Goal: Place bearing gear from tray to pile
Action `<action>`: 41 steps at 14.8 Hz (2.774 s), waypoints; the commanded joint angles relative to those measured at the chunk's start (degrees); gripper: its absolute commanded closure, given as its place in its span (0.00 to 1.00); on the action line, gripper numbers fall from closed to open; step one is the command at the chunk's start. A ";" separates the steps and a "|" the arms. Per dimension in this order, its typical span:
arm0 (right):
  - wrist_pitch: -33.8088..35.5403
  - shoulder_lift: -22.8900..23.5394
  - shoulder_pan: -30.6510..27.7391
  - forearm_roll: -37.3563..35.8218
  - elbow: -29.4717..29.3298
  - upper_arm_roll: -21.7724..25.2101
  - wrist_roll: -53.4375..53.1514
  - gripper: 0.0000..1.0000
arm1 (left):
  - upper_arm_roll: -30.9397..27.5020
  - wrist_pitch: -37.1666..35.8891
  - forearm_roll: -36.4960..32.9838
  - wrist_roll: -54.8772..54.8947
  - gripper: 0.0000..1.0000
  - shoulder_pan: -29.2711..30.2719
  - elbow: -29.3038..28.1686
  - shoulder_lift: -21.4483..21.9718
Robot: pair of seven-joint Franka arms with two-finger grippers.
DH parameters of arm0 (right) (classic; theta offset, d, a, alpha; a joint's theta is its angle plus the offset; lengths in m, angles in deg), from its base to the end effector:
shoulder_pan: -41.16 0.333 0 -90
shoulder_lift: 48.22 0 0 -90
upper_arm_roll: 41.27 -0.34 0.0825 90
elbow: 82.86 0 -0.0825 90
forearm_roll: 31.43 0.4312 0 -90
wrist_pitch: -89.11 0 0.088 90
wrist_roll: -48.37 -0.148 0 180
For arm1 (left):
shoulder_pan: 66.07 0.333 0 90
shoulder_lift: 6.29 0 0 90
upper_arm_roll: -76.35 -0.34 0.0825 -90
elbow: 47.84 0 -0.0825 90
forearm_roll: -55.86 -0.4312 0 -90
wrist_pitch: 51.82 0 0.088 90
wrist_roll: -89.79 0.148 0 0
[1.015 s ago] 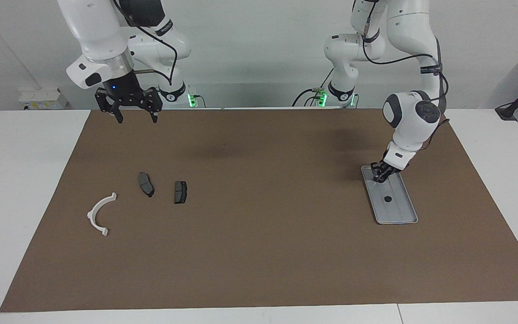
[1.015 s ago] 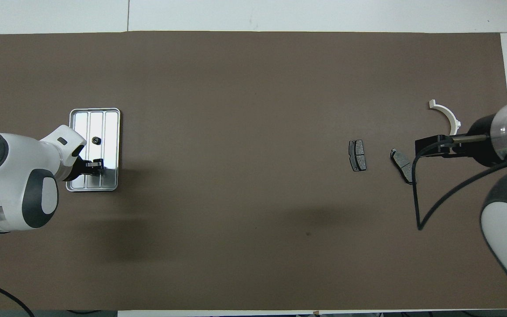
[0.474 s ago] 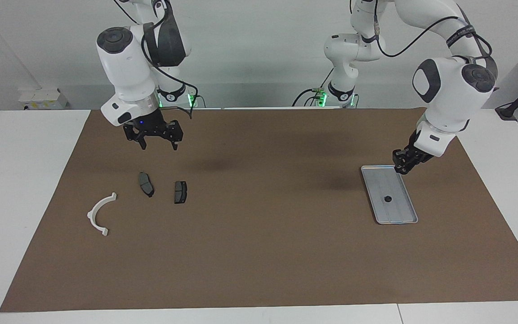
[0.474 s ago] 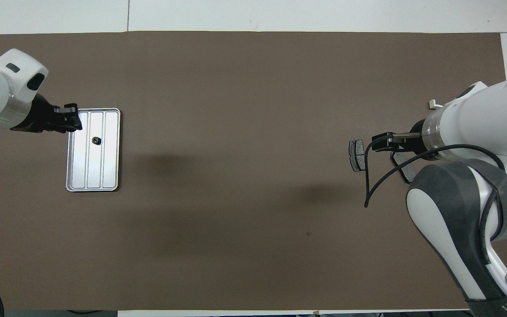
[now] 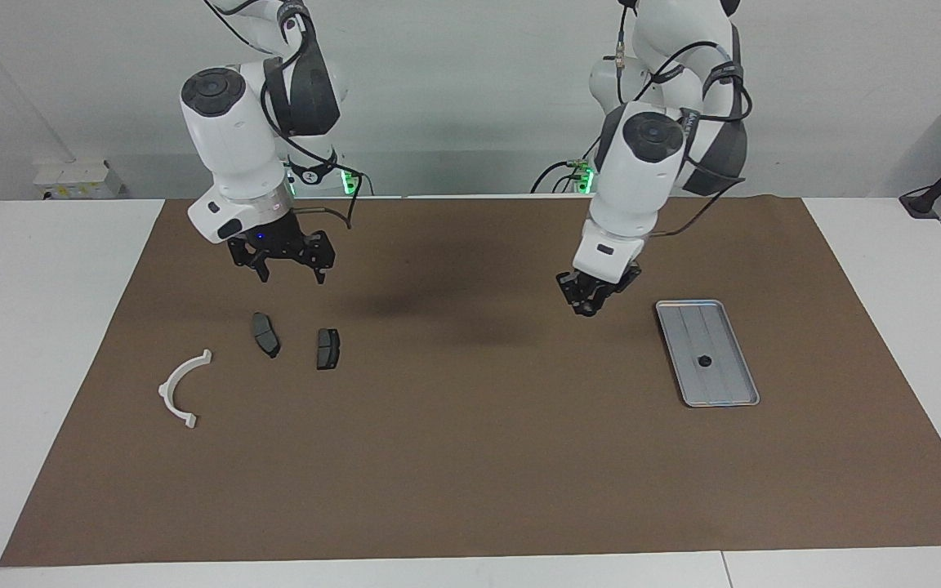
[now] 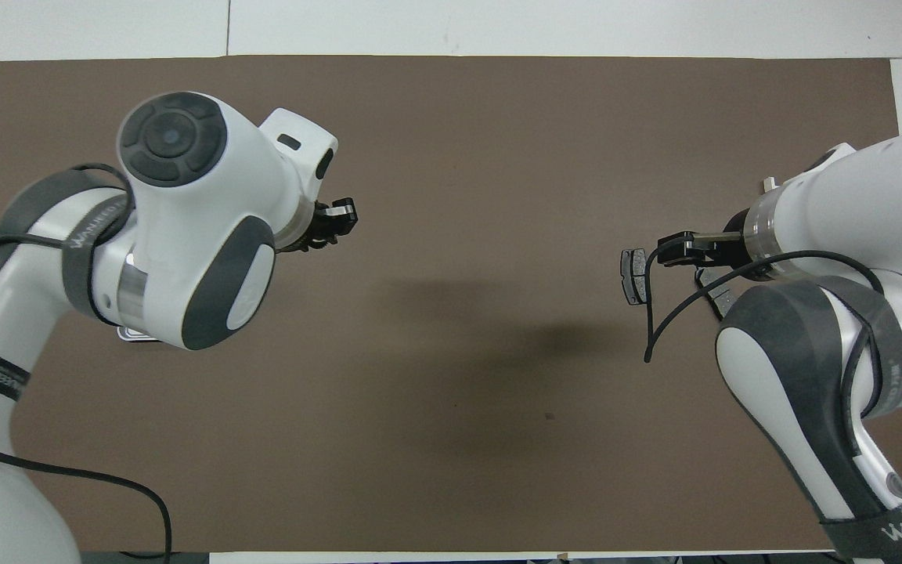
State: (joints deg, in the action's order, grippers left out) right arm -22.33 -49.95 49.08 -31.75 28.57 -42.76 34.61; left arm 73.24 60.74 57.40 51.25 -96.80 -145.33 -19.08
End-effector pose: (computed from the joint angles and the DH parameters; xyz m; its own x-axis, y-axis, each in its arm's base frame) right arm 0.5905 0.0974 0.4624 0.9968 -0.0739 0.0309 -0.0739 -0.9973 -0.0013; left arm 0.6025 -0.3207 0.4301 0.9800 0.1979 0.0231 0.1970 -0.9798 0.0353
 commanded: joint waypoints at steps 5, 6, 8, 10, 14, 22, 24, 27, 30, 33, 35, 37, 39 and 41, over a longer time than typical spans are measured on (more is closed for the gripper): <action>-0.54 -0.55 -0.36 1.46 0.37 0.00 -5.71 0.00 | -1.37 10.92 -1.18 -9.44 1.00 -6.45 -3.14 -7.94; -0.45 -0.55 -0.27 1.46 0.37 0.00 -9.49 0.00 | -1.37 11.36 -1.36 -9.71 1.00 -6.54 -3.23 -8.47; -0.02 -0.55 -0.27 1.38 0.37 0.00 -11.29 0.00 | -1.37 12.68 -1.36 -9.80 1.00 -7.15 -3.93 -9.52; 0.16 -0.55 -0.27 1.29 0.37 0.00 -11.02 0.00 | -1.37 16.10 -1.45 -9.80 1.00 -7.16 -6.38 -9.71; 0.42 -0.64 -0.18 1.20 0.37 0.00 -10.23 0.00 | -1.37 18.92 -2.06 -9.89 1.00 -7.16 -8.24 -9.88; 0.69 -0.73 -0.01 1.11 0.45 0.00 -10.23 0.00 | -1.37 24.02 -2.15 -9.89 1.00 -7.24 -11.58 -9.88; 0.69 -0.73 -0.01 1.11 0.45 0.00 -10.23 0.00 | -1.37 24.11 -2.15 -10.50 1.00 -7.77 -11.58 -9.88; 0.69 -0.73 0.96 1.11 0.45 0.00 -10.32 0.00 | -1.46 24.11 -2.15 -10.68 1.00 -8.04 -12.11 -9.88; 0.69 -0.73 0.96 1.11 0.45 0.00 -10.32 0.00 | -1.46 24.55 -2.67 -10.77 1.00 -8.65 -12.46 -9.88; 0.69 -0.73 0.96 1.11 0.45 0.00 -10.32 0.00 | -1.63 24.73 -2.94 -10.68 0.69 -8.65 -12.46 -9.88; 0.78 -0.73 0.96 1.03 0.45 0.00 -10.32 0.00 | -1.72 23.15 -2.94 -10.50 0.00 -7.87 -11.50 -9.79; 0.78 -0.73 0.96 0.94 0.45 0.00 -10.32 0.00 | -1.81 18.95 -3.29 -9.28 0.00 -6.11 -10.09 -9.27; 0.78 -0.73 0.96 0.85 0.45 0.00 -10.32 0.00 | -1.63 13.94 -3.82 -4.64 0.00 -3.22 -10.17 -4.81; 0.78 -0.73 1.13 0.76 0.45 0.00 -10.41 0.00 | -1.63 8.75 -3.73 2.03 0.00 1.08 -10.17 -0.58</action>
State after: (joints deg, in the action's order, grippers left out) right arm -22.17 -49.95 50.21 -31.75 28.57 -42.77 24.20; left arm 71.23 75.28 54.67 47.44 -99.99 -154.27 -26.02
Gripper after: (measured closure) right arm 0.000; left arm 0.000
